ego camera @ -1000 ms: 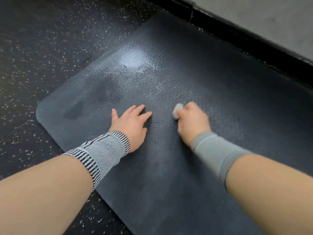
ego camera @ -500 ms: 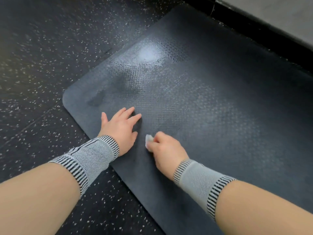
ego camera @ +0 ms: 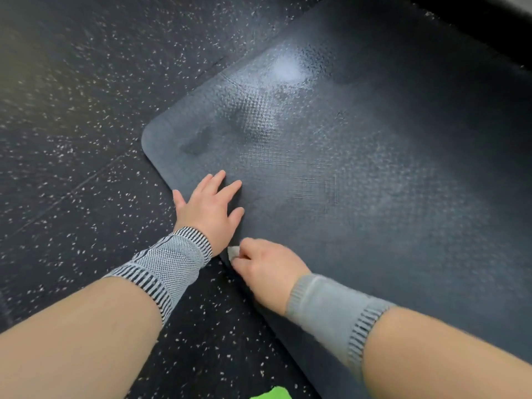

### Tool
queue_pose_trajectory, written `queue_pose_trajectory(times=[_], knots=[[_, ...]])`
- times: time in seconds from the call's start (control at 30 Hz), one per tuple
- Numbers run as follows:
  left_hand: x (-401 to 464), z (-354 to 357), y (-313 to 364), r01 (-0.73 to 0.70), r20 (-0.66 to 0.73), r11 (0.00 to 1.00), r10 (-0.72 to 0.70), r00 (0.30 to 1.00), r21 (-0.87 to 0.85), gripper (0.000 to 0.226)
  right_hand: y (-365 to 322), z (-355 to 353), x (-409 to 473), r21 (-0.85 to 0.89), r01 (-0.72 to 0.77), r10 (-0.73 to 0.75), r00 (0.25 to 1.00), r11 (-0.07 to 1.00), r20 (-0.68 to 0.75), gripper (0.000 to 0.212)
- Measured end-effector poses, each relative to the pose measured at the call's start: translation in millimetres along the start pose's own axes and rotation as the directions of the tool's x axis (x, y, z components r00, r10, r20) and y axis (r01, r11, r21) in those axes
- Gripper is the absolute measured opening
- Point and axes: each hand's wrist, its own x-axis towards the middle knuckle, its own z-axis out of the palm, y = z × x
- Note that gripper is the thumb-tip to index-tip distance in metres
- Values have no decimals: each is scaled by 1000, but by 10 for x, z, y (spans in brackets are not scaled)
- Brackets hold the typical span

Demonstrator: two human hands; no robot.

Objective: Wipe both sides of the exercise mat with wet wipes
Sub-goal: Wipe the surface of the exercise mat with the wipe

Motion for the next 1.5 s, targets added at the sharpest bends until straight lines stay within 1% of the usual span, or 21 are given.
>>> queue_pose_trajectory(times=[0.07, 0.2, 0.27, 0.33, 0.4, 0.43, 0.53, 0.6, 0.73, 0.8, 0.83, 0.9, 1.0, 1.07, 1.13, 1.2, 1.23, 1.3, 1.4, 1.43, 1.5], knots=[[-8, -11, -67, 29, -2, 1000, -29, 1000, -3, 55, 187, -179, 74, -50, -68, 67, 998, 996, -17, 25], [-71, -9, -254, 101, 6, 995, -101, 995, -7, 56, 341, -331, 185, -123, -227, 196, 955, 966, -221, 16], [-100, -4, -271, 117, 9, 993, -116, 993, -18, 56, 72, -108, 173, -89, -60, 45, 985, 994, -164, 13], [-103, -4, -251, 112, 4, 994, -112, 994, -15, 55, -152, 62, 75, -35, 93, -93, 996, 995, -3, 20], [-93, -23, -238, 97, -5, 995, -97, 995, -7, 54, -43, -26, 95, -104, 216, -220, 975, 971, -32, 36], [-88, -35, -240, 89, -7, 996, -89, 996, -3, 53, 98, -153, 143, -130, 179, -187, 981, 975, -49, 39], [-80, -48, -263, 80, -11, 997, -80, 997, 6, 50, 543, -506, 248, -246, -200, 156, 970, 949, -186, 24], [-73, -43, -247, 77, -9, 997, -77, 997, 8, 50, 487, -503, 229, -282, -281, 202, 939, 917, -279, 17], [-11, -43, -107, 34, -3, 999, -34, 999, 21, 52, -10, -155, 81, -116, 14, -6, 998, 993, 70, 22], [33, -63, -32, -4, -2, 999, 4, 1000, 38, 53, 118, -268, 96, -107, 98, -102, 994, 989, -35, 27], [58, -74, -6, -22, 2, 999, 22, 1000, 45, 54, 270, -395, 133, -120, 69, -82, 991, 990, -102, 30], [108, -84, 31, -48, 20, 998, 47, 999, 51, 55, 671, -695, 199, -168, -136, 103, 976, 976, -190, 26], [179, -84, 107, -70, 39, 996, 68, 997, 53, 56, 919, -837, 182, -180, -398, 304, 866, 900, -396, 8], [224, -79, 203, -86, 52, 995, 83, 995, 45, 56, 711, -669, 134, -245, -297, 209, 921, 923, -328, 3], [263, -78, 309, -121, 59, 990, 117, 991, 67, 58, 542, -502, 48, -257, -55, -9, 971, 965, -241, 15], [300, -91, 387, -165, 59, 982, 160, 985, 90, 60, 620, -625, 44, -237, 14, -44, 992, 972, -119, 19], [322, -105, 413, -185, 57, 978, 180, 982, 95, 61, 757, -764, 56, -249, -34, 10, 995, 968, -96, 17], [373, -136, 464, -223, 57, 968, 218, 974, 110, 61, 1128, -1049, 83, -296, -163, 99, 971, 941, -220, 13], [456, -191, 567, -275, 69, 951, 268, 961, 140, 61, 1540, -1293, 61, -286, -466, 313, 837, 837, -448, 22], [492, -211, 624, -293, 75, 945, 285, 956, 147, 61, 1525, -1263, 81, -261, -511, 352, 807, 819, -475, 24], [556, -234, 745, -326, 83, 933, 317, 945, 151, 61, 1338, -1096, 120, -265, -454, 330, 854, 851, -403, 22]])
